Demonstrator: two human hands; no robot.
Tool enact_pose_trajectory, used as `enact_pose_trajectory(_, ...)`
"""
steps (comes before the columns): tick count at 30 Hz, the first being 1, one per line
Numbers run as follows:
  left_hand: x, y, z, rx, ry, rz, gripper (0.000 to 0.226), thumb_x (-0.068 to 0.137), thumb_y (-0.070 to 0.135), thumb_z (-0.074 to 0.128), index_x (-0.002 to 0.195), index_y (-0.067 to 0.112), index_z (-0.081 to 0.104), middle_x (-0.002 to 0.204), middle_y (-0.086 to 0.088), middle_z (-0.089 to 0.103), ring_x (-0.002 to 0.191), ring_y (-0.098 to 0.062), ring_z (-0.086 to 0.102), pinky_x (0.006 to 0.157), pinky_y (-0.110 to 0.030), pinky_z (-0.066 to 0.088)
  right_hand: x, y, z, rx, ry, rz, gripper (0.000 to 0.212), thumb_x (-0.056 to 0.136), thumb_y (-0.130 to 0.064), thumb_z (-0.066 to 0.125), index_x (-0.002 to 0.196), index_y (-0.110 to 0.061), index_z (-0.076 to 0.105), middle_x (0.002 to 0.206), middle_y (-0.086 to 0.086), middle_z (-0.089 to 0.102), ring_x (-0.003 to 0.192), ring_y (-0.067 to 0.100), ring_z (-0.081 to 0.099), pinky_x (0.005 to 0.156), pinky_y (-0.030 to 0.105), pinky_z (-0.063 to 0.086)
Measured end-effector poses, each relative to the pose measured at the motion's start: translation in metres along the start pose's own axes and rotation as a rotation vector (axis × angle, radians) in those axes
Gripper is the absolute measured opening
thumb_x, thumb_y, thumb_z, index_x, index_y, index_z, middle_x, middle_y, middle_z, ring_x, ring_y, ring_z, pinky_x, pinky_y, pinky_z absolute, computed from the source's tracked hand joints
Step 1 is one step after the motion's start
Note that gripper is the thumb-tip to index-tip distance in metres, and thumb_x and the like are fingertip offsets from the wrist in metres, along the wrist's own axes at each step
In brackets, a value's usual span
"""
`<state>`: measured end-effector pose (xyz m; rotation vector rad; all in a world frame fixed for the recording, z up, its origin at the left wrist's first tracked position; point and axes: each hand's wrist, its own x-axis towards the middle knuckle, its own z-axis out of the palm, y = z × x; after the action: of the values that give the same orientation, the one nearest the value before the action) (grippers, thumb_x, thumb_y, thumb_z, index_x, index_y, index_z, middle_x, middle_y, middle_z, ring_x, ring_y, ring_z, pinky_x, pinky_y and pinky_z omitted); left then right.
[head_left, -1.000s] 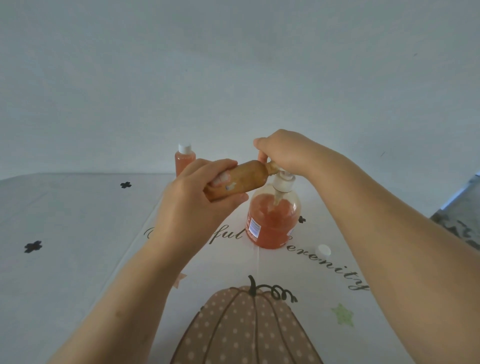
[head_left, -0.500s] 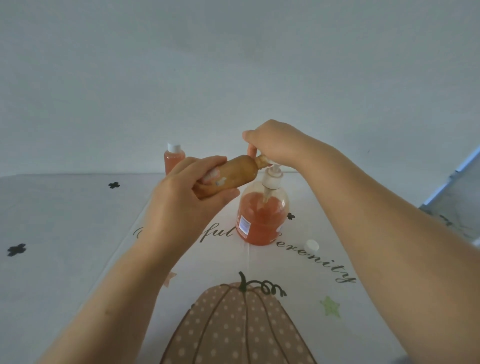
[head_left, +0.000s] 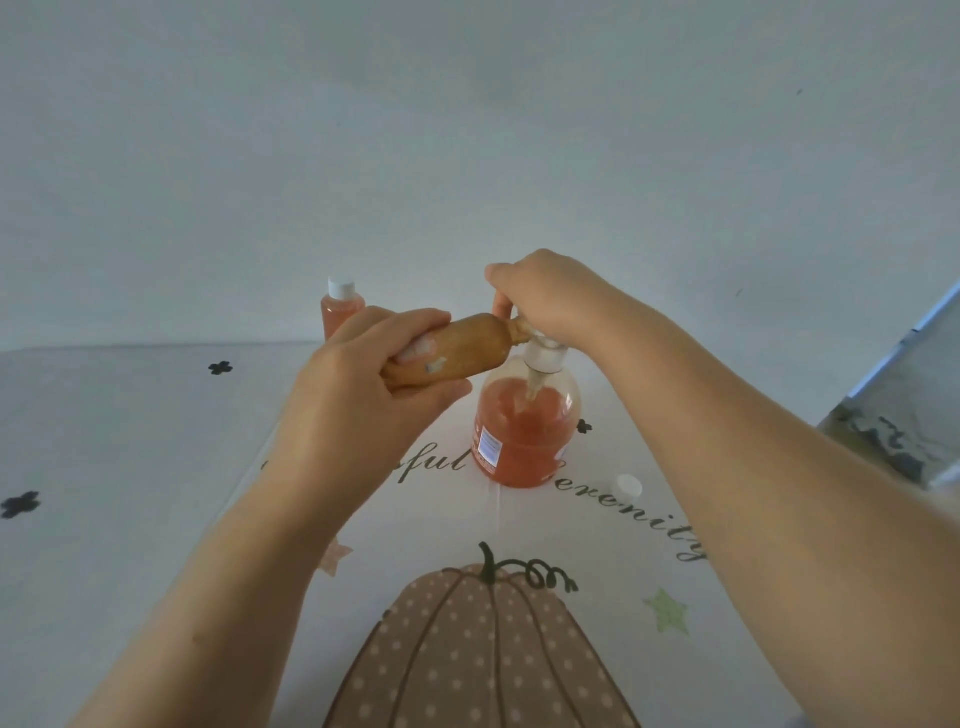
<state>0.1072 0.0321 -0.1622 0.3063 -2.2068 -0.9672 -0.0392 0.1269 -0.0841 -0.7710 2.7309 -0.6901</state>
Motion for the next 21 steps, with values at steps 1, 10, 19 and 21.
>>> enact_pose_trajectory(1,0.0,0.0,0.0,-0.003,0.006,0.001,0.046,0.072,0.032,0.08,0.115,0.038,0.064,0.099,0.023,0.056,0.093,0.01,0.052,0.073,-0.002,0.037,0.002,0.002,0.0,-0.008,0.009,-0.009,0.038,0.102,-0.02,0.034,0.103,-0.003,0.068,0.052,-0.005,0.049,0.054,0.014,0.043,0.052,0.026,0.032)
enact_pose_trajectory(10,-0.003,0.003,0.003,-0.056,0.029,0.016,0.043,0.073,0.029,0.081,0.112,0.034,0.064,0.094,0.022,0.057,0.091,0.007,0.054,0.072,-0.001,0.036,0.002,-0.003,-0.009,-0.041,0.064,-0.078,0.044,0.098,-0.035,0.038,0.078,-0.013,0.071,0.07,0.003,0.06,0.065,0.02,0.055,0.055,0.028,0.036)
enact_pose_trajectory(19,0.0,-0.004,0.004,-0.036,0.013,-0.026,0.043,0.071,0.033,0.081,0.109,0.042,0.064,0.095,0.027,0.057,0.091,0.008,0.054,0.07,-0.002,0.037,0.008,0.001,-0.001,-0.055,-0.041,-0.041,0.043,0.103,-0.031,0.035,0.074,-0.015,0.062,0.042,-0.006,0.049,0.049,0.014,0.042,0.051,0.027,0.032)
enact_pose_trajectory(21,-0.001,-0.006,0.004,-0.035,0.005,-0.036,0.043,0.07,0.035,0.081,0.108,0.044,0.063,0.096,0.029,0.056,0.09,0.007,0.055,0.07,-0.006,0.038,0.011,0.004,0.001,-0.065,-0.059,-0.046,0.04,0.104,-0.026,0.034,0.077,-0.014,0.06,0.032,-0.009,0.047,0.048,0.012,0.039,0.05,0.025,0.031)
